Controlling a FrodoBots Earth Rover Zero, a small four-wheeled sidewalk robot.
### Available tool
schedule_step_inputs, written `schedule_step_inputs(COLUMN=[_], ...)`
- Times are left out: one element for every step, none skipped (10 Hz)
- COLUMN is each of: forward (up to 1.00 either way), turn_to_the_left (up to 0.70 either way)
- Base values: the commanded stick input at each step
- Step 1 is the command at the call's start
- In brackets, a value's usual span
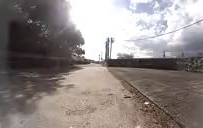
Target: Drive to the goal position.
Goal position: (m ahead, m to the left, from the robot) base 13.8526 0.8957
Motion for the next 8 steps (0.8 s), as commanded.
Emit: schedule_step_inputs(forward=[0.00,0.00,0.00,0.70,0.70,0.70,0.70,0.70], turn_to_the_left=[0.00,0.00,0.00,0.00,0.00,0.00,0.00,0.00])
